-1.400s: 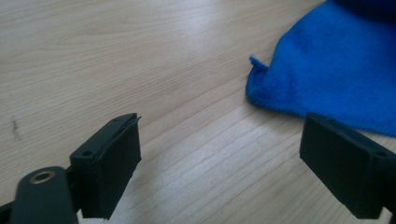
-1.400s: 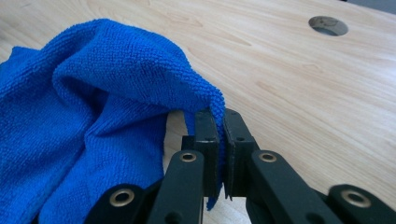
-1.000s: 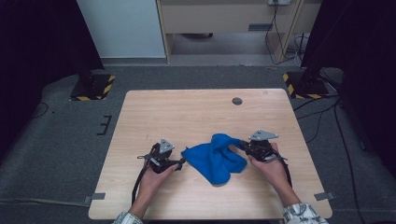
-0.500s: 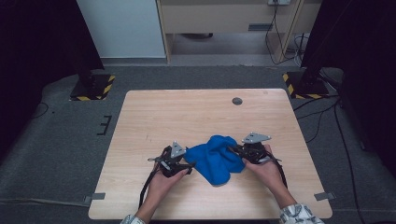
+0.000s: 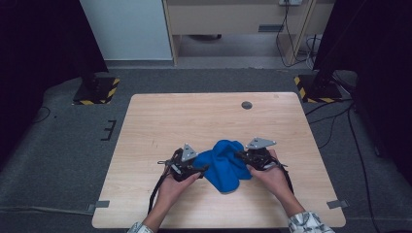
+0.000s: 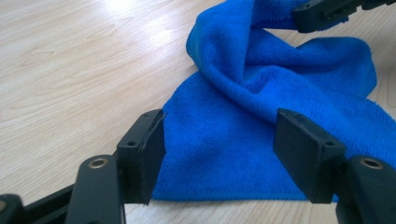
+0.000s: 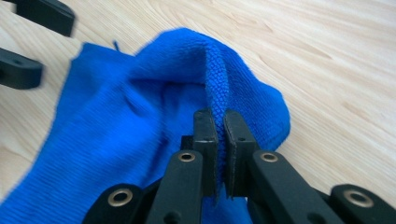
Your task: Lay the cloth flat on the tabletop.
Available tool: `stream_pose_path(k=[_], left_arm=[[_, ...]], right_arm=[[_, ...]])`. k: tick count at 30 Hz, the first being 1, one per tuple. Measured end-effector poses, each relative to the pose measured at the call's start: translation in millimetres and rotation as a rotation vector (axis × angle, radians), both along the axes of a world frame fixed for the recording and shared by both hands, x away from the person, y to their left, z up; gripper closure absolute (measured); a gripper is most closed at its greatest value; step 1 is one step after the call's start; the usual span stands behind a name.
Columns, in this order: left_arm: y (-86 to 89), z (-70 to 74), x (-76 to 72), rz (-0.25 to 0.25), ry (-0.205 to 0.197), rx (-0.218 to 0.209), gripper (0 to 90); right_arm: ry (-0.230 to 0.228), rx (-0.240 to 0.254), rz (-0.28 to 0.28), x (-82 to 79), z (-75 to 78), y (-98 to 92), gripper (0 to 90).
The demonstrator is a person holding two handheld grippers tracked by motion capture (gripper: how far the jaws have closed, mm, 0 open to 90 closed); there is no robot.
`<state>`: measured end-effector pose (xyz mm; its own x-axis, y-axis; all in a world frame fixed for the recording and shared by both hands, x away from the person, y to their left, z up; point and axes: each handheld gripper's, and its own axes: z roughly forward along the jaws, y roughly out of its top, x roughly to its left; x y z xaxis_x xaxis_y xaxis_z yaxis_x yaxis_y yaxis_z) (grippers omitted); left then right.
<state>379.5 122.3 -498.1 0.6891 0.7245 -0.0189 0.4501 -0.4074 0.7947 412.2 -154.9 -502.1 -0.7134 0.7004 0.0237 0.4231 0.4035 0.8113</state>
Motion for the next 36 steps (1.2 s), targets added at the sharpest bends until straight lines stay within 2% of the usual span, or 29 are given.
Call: stream_pose_path(k=[4, 8, 15, 17, 19, 21, 22, 25, 26, 28, 30, 33, 36], left_arm=[[-0.5, 0.7, 3.4, 0.006, -0.008, 0.003, 31.9], [-2.9, 4.2, 15.1, 0.015, -0.003, -0.018, 31.5], [-18.7, 7.2, 36.7, -0.018, -0.004, -0.013, 28.7], [-23.8, 7.0, 42.3, -0.022, 0.001, -0.003, 28.7], [-30.5, 8.6, 46.4, -0.032, 0.007, -0.013, 30.6], [-35.8, 9.6, 49.0, -0.041, 0.005, 0.005, 35.3], [-38.2, 10.1, 50.3, -0.044, 0.004, 0.013, 40.7], [-42.1, 11.8, 51.5, -0.054, -0.002, 0.021, 63.9], [-41.8, 12.6, 51.2, -0.057, -0.002, 0.015, 72.5], [-39.6, 14.7, 50.5, -0.056, 0.004, 0.004, 82.7], [-35.7, 16.1, 50.2, -0.045, 0.011, 0.002, 86.7], [-28.4, 15.5, 48.1, -0.022, 0.031, 0.016, 87.2], [-15.3, 12.3, 43.3, 0.009, 0.061, -0.023, 86.7]], right_arm=[[-0.011, 0.021, 0.042, -3.4, 8.1, 11.1, 85.6], [-0.021, 0.025, 0.071, -5.5, 13.2, 21.2, 85.4], [-0.024, 0.037, 0.084, -7.1, 16.7, 25.3, 85.1], [-0.019, 0.04, 0.085, -7.2, 16.7, 24.9, 84.9], [-0.016, 0.045, 0.087, -7.2, 16.4, 24.7, 84.6], [-0.014, 0.048, 0.091, -7.7, 16.2, 24.8, 84.1], [-0.013, 0.049, 0.091, -7.9, 16.1, 25.0, 83.7], [-0.015, 0.052, 0.086, -8.5, 16.0, 25.0, 80.7], [-0.012, 0.051, 0.087, -8.9, 16.3, 24.4, 77.8], [-0.015, 0.05, 0.079, -9.3, 16.9, 23.2, 70.2], [-0.015, 0.052, 0.067, -10.0, 17.7, 20.3, 63.6], [-0.017, 0.05, 0.042, -11.4, 17.4, 15.4, 49.9], [-0.022, 0.037, 0.018, -14.1, 16.2, 8.6, 45.0]])
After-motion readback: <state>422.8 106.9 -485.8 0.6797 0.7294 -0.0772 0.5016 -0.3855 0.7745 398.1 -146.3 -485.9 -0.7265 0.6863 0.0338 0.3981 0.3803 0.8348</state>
